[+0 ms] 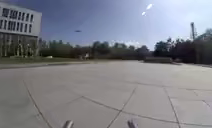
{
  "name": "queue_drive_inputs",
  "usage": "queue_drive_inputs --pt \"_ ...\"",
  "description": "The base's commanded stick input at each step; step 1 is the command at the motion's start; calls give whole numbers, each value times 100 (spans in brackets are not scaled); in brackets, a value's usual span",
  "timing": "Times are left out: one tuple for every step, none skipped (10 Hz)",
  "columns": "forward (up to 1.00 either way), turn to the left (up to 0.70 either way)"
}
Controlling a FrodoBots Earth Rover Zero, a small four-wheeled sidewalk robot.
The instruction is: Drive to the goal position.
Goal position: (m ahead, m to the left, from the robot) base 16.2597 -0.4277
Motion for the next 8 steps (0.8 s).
queue_drive_inputs --pt "100 -40" --pt "100 0" --pt "100 0" --pt "100 0" --pt "100 -27" --pt "100 -40" --pt "100 -40" --pt "100 0"
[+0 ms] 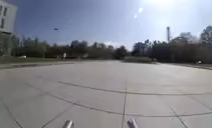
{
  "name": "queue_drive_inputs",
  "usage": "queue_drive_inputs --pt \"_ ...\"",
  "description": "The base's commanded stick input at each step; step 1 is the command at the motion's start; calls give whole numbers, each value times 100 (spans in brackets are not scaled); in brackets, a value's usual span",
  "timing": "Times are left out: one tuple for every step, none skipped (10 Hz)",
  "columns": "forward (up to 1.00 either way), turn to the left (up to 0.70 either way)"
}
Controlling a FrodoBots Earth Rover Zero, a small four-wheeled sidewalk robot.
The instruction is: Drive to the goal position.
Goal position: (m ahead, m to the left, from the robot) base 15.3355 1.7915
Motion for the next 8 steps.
queue_drive_inputs --pt "100 0" --pt "100 0" --pt "100 0" --pt "100 0" --pt "100 0" --pt "100 0" --pt "100 0" --pt "100 0"
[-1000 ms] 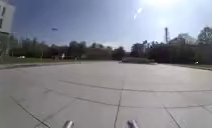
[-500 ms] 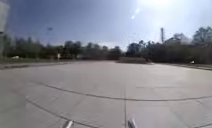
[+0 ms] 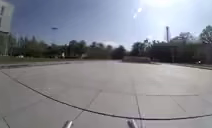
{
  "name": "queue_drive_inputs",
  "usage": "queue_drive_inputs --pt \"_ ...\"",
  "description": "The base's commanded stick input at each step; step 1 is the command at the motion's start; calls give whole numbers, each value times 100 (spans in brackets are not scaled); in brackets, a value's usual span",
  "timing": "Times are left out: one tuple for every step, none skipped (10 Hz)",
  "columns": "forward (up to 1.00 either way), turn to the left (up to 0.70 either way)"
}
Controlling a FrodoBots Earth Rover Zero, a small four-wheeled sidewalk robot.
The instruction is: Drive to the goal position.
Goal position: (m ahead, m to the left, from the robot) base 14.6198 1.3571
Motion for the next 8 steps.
queue_drive_inputs --pt "100 0" --pt "100 0" --pt "100 0" --pt "100 0" --pt "100 0" --pt "100 0" --pt "100 0" --pt "100 0"
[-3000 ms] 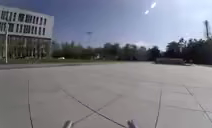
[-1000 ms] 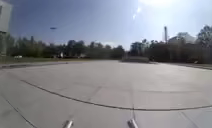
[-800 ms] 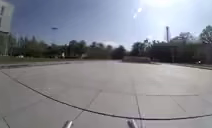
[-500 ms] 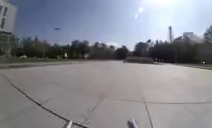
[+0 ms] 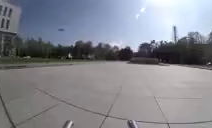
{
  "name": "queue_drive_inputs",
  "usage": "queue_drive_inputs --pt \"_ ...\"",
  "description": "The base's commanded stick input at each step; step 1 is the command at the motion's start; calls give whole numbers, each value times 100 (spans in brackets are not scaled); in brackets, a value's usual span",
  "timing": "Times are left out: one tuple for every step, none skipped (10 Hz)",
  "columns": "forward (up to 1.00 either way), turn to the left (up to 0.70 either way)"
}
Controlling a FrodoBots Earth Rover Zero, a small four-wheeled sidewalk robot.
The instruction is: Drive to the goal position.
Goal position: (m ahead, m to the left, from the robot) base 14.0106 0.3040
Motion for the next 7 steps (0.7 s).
queue_drive_inputs --pt "100 0" --pt "100 0" --pt "100 0" --pt "100 0" --pt "100 -1" --pt "100 -2" --pt "100 -40"
